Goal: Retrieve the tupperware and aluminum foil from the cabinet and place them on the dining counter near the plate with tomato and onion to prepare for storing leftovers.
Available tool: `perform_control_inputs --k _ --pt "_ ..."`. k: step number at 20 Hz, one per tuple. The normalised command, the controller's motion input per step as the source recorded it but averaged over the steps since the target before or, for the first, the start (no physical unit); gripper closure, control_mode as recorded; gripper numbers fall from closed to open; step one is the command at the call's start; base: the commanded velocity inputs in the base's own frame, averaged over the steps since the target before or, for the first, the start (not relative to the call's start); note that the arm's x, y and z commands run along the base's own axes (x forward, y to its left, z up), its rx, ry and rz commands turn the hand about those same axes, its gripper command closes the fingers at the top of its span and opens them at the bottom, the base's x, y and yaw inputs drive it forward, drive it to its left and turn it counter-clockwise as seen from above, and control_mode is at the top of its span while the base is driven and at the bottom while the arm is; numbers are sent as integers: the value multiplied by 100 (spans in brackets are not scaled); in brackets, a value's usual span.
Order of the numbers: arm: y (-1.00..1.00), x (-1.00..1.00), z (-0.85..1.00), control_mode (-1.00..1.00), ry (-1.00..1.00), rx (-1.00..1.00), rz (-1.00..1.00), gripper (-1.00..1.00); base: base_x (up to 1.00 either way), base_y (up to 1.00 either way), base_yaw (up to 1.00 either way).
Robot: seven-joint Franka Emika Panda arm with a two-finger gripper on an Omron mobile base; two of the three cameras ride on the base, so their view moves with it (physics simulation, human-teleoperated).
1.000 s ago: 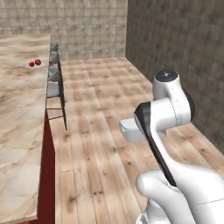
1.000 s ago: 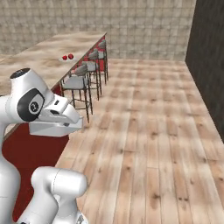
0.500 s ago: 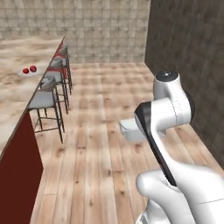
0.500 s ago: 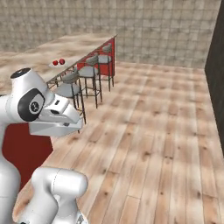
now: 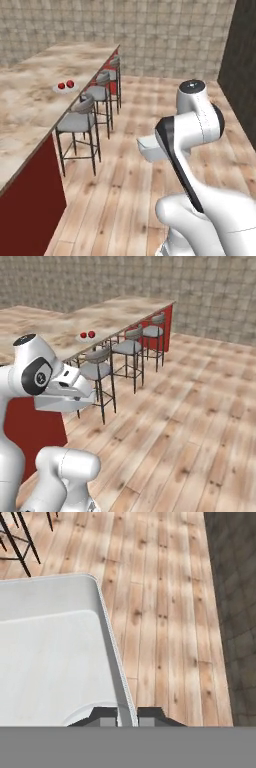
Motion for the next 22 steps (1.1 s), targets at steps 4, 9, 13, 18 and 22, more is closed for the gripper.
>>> perform_control_inputs --k 4,9,13,18,22 --pt "0 0 0 100 0 0 0 100 100 -59 42" --pt "0 0 0 100 0 0 0 100 100 -66 40" --pt "0 0 0 100 0 0 0 100 100 -66 40" --pt "0 0 0 100 0 0 0 100 100 -61 41" --pt "0 0 0 100 0 0 0 100 100 -52 42"
